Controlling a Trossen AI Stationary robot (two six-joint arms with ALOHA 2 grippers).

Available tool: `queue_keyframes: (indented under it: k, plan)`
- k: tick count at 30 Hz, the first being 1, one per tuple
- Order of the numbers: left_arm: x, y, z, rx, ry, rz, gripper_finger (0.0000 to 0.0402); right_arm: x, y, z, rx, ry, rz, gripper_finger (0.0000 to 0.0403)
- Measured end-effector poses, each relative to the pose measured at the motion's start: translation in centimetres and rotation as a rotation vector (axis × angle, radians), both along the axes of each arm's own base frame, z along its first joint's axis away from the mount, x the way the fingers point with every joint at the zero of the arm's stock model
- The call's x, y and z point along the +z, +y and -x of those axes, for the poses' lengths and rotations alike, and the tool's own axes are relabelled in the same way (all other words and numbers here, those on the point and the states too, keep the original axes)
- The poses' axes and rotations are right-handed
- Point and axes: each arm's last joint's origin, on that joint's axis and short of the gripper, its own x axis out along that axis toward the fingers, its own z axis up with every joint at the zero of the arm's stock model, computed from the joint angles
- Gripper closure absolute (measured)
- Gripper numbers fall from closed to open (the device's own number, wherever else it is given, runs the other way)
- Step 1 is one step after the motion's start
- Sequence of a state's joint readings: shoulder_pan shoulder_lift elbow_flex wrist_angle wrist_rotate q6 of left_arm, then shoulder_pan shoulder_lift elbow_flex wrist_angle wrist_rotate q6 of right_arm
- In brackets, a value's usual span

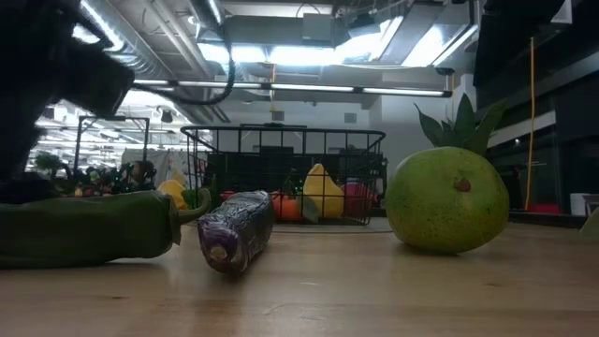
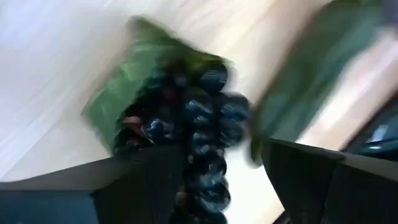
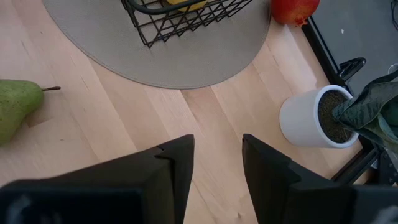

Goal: Build produce basket
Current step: Put the black grapes into the wire basket

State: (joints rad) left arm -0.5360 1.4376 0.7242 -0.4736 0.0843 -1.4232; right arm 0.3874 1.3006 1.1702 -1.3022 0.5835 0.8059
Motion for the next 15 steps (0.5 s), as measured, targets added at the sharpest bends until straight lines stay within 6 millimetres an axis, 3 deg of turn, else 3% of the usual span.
queue_keyframes:
  k: [5,15]
  plan:
    - [-0.4,0.6,0.9,0.013,0.093,-0.066,0.0191,0.0,0.0,0.0,0.001,0.000,0.002,0.0277]
    - [-2.0,0.3,0.4,-0.032,0.084,-0.179,0.0197,0.0,0.0,0.0,0.002,0.001,0.003,0.0277]
